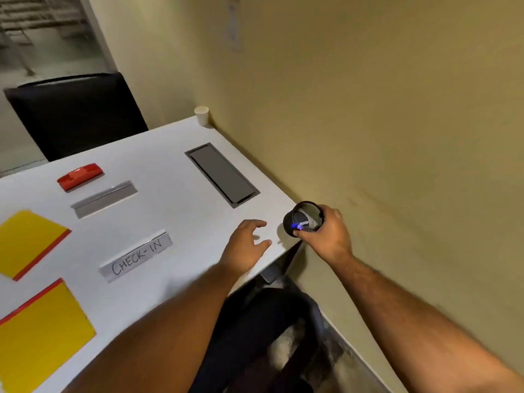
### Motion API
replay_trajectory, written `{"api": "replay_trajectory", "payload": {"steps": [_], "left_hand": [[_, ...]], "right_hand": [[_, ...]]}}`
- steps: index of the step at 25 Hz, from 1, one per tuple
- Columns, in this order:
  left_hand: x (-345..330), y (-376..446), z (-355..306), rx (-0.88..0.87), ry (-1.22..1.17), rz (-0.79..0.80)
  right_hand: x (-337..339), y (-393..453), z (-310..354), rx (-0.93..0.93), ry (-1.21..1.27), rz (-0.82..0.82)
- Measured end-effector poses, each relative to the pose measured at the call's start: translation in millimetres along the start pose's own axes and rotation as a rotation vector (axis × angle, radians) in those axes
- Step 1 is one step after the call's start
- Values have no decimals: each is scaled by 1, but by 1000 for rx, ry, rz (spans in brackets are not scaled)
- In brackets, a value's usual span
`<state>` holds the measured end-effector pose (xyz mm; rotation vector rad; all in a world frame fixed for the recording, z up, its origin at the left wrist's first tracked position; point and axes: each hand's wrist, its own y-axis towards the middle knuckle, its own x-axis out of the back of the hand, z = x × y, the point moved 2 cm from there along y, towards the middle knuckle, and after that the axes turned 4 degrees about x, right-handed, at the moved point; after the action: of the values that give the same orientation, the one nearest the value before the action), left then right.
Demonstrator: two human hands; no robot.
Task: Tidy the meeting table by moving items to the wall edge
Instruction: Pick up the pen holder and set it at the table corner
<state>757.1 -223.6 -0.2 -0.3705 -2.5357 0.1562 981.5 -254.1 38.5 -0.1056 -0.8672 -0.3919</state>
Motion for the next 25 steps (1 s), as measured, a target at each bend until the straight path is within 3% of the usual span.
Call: {"api": "replay_trajectory", "payload": {"steps": [5, 10, 16, 25], "left_hand": [[-58, 62, -17, 204, 6, -94], [-66, 87, -13, 270, -55, -139], [-56, 94, -1, 416, -106, -263], [-46, 72, -8, 343, -40, -278]], "right_hand": [[-34, 104, -57, 18, 42, 175], [-70, 160, -88, 11, -77, 310], [-87, 184, -89, 10, -98, 348], [-62, 153, -85, 74, -179, 303]]}}
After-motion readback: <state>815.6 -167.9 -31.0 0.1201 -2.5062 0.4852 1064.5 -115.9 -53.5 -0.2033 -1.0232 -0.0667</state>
